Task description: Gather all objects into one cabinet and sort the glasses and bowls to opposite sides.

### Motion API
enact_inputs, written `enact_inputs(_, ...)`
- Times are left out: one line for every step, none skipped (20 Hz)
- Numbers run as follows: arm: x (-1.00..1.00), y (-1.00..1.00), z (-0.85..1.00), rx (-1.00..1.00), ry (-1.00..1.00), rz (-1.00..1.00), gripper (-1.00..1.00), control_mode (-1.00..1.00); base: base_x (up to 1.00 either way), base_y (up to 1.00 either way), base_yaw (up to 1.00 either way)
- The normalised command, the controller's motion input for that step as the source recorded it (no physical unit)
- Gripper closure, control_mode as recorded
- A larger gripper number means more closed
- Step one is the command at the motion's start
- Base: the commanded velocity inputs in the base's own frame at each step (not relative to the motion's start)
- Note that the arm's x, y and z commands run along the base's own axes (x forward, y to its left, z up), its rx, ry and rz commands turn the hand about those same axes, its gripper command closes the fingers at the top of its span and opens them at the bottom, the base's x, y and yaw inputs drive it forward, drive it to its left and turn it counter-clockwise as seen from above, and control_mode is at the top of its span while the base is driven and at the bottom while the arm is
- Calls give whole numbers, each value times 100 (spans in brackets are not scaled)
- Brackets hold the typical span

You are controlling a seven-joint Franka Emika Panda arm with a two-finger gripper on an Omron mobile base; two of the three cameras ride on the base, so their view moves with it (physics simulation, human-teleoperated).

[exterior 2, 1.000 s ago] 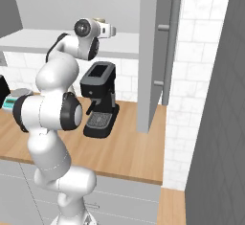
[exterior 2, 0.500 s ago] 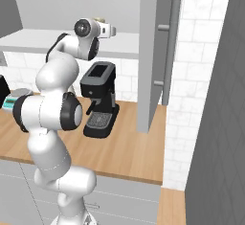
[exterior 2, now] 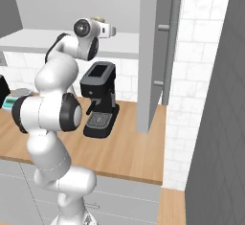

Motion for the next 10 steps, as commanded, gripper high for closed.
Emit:
enact_inputs(-48, 0, 1, 0, -12, 0, 100, -100, 0, 0, 0)
enact_inputs(-55, 0, 2, 0, -12, 0, 100, -100, 0, 0, 0)
enact_inputs(-69, 0, 6, 0, -15, 0, 100, -100, 0, 0, 0)
enact_inputs(-79, 0, 11, 0, -18, 0, 100, -100, 0, 0, 0)
enact_inputs(-89, -1, 16, 0, -21, 0, 100, -100, 0, 0, 0)
enact_inputs(-91, 0, 18, 0, -22, 0, 100, -100, 0, 0, 0)
enact_inputs(-94, 0, 19, 0, -24, 0, 100, -100, 0, 0, 0)
enact_inputs(-96, 0, 20, 0, -23, 0, 100, -100, 0, 0, 0)
enact_inputs(-95, 0, 16, 0, -21, 0, 100, -100, 0, 0, 0)
enact_inputs(-94, 0, 15, 0, -20, 0, 100, -100, 0, 0, 0)
